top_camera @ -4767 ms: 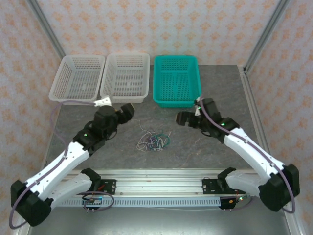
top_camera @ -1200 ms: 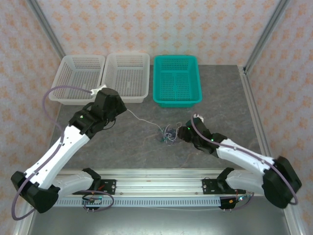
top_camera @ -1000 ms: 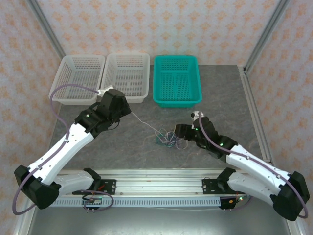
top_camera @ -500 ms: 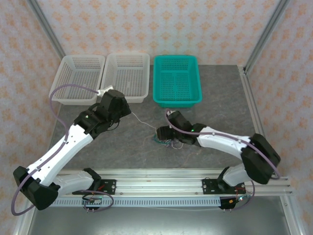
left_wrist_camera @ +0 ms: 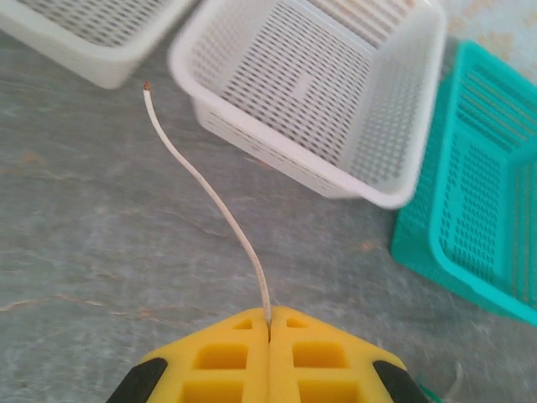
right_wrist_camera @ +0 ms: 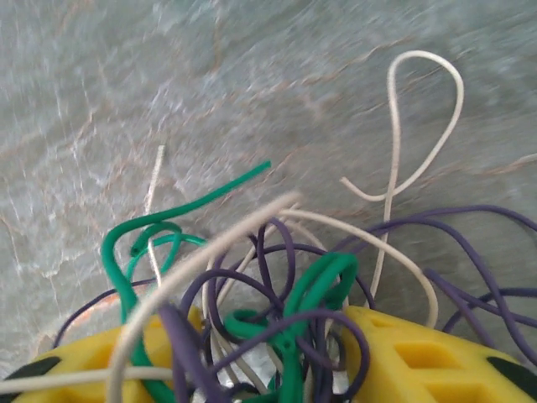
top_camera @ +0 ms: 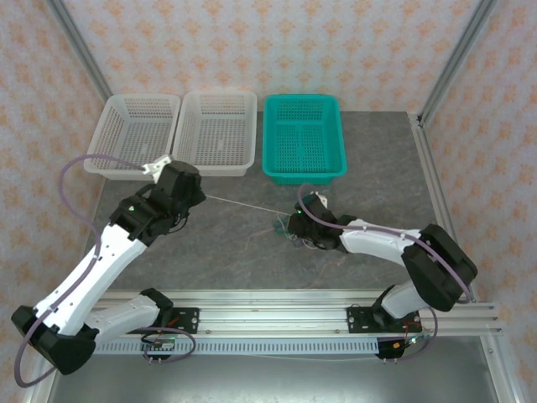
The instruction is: Untangle the cables
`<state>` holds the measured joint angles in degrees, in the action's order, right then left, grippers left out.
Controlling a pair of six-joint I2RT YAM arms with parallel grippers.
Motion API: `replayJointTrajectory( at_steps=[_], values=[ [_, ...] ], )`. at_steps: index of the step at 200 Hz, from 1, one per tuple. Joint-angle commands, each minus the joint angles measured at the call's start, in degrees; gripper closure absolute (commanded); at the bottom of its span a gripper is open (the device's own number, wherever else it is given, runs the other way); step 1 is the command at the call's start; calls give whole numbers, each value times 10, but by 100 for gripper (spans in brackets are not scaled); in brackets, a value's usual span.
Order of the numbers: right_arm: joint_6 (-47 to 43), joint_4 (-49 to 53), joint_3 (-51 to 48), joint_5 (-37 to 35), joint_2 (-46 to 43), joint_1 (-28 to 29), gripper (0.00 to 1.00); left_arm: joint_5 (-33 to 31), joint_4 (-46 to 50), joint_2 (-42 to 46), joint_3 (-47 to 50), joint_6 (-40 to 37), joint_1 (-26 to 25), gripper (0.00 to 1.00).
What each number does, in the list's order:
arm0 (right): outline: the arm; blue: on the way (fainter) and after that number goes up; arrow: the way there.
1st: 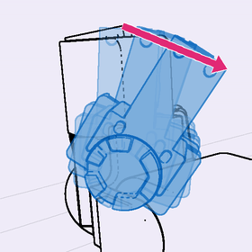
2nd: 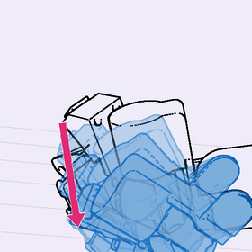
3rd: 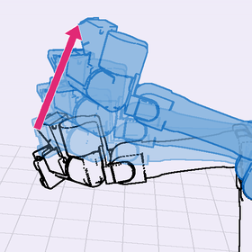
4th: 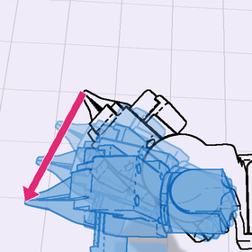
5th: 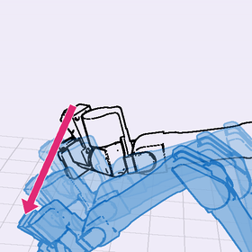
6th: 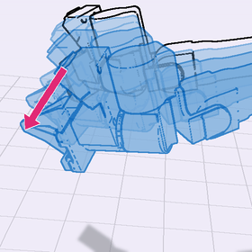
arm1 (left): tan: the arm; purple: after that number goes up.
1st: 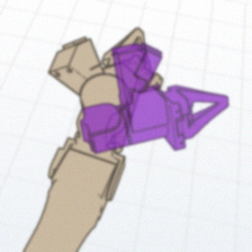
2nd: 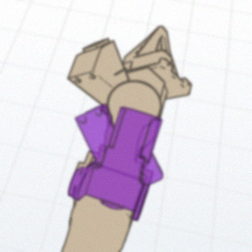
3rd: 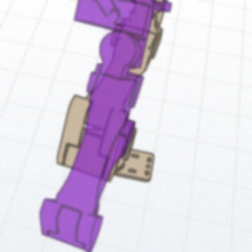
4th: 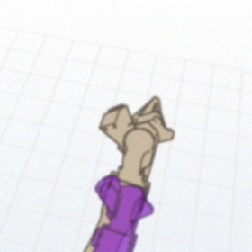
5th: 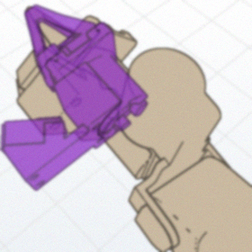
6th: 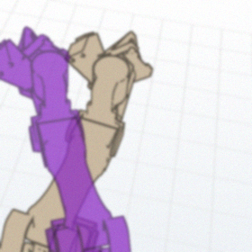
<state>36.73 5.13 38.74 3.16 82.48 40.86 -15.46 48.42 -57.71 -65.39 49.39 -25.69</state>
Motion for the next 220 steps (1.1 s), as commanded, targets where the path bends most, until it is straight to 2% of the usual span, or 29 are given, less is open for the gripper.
replayJointTrajectory(
  at_steps=[1,18,44,64,86,101,123,136,153,161,178,191,209,220],
  values=[
    [61,95,-54,-93,-28,-57,46,-113,51,49,-9,-19,79,100],
    [97,109,-77,-106,-63,-100,41,-112,64,58,-25,-36,117,100],
    [110,124,-89,-113,-102,-143,40,-112,75,69,-31,-39,145,100],
    [72,98,-89,-85,-120,-143,41,-55,34,74,-2,-43,146,100],
    [1,74,-73,3,-131,-140,36,56,-40,68,43,-57,146,100],
    [-55,41,-74,99,-152,-136,26,116,-80,57,71,-59,146,100],
    [-111,18,-80,198,-206,-119,8,132,-94,39,101,-46,143,100],
    [-134,1,-84,263,-230,-106,6,135,-106,32,122,-42,140,100],
    [-140,6,-70,283,-245,-89,3,141,-123,24,143,-39,132,100],
    [-137,7,-60,274,-246,-80,3,140,-126,20,149,-39,128,100],
    [-142,22,-26,208,-225,-51,2,138,-131,14,154,-39,122,100],
    [-158,53,17,129,-187,-18,3,134,-133,13,154,-38,117,100],
    [-181,114,85,16,-111,24,7,126,-127,14,147,-38,114,100],
    [-196,140,117,-18,-64,38,14,117,-119,16,142,-37,114,100]
  ],
)
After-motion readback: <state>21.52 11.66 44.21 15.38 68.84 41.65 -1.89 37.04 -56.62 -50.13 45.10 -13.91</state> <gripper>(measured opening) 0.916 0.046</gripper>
